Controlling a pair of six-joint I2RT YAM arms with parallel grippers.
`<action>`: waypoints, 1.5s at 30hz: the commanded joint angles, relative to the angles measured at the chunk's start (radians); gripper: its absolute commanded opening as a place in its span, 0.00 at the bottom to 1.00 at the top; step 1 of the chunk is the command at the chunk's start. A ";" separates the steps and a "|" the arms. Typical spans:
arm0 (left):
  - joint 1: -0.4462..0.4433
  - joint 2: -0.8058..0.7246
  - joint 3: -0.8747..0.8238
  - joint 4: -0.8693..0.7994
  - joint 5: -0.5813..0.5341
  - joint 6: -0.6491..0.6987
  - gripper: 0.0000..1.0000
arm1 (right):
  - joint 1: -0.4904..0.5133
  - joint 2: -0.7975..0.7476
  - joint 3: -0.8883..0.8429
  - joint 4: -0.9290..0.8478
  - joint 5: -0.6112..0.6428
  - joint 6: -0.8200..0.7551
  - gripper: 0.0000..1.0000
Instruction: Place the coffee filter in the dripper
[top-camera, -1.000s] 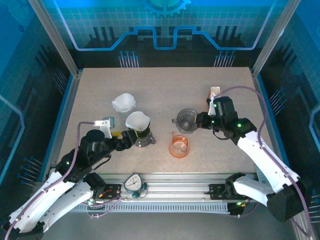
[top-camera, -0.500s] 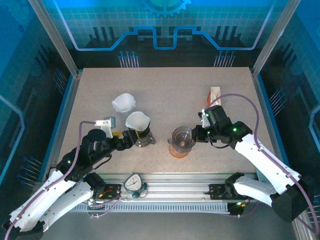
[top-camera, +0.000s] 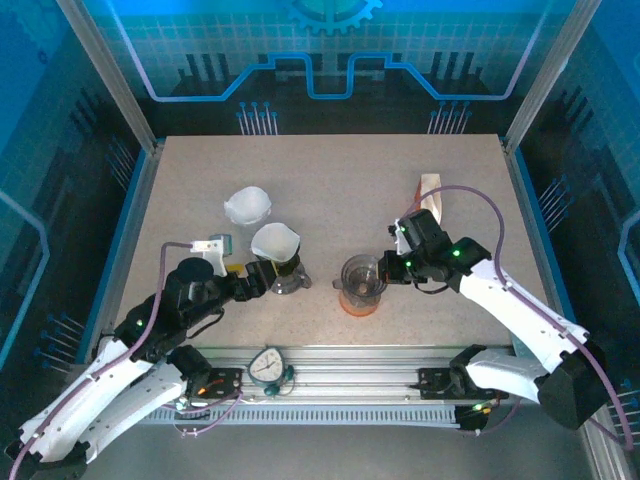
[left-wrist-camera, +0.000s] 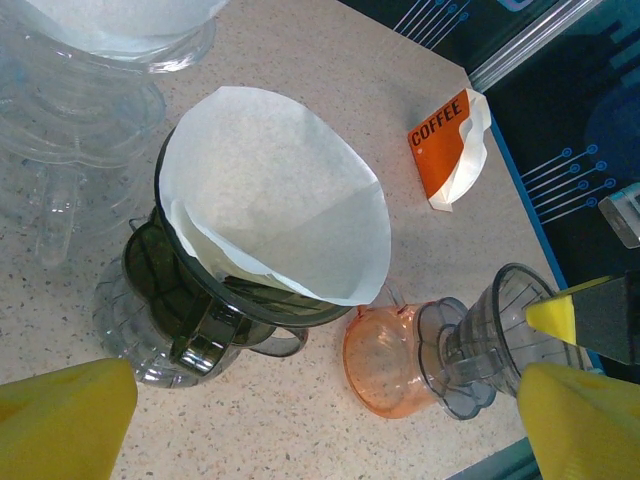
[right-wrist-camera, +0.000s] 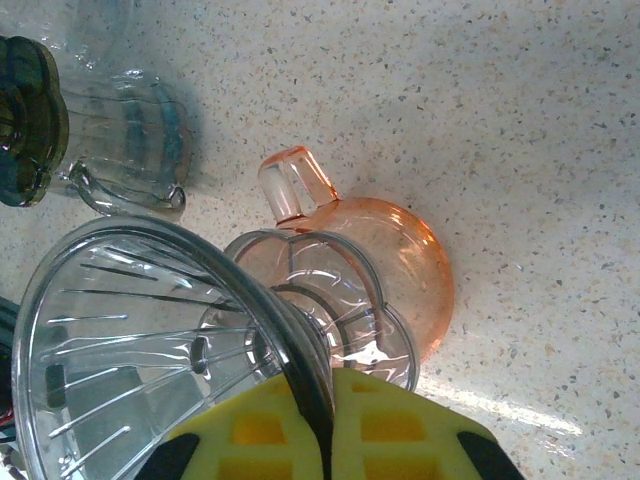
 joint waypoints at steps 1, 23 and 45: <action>0.007 0.002 -0.007 0.014 -0.012 -0.012 0.99 | 0.010 0.008 0.021 -0.009 0.011 -0.009 0.14; 0.007 0.027 0.009 0.034 -0.006 0.006 0.99 | -0.210 0.017 0.136 0.156 0.279 -0.166 0.63; 0.009 0.038 0.008 0.041 -0.017 0.012 0.99 | -0.360 0.619 0.435 0.280 0.500 -0.297 0.36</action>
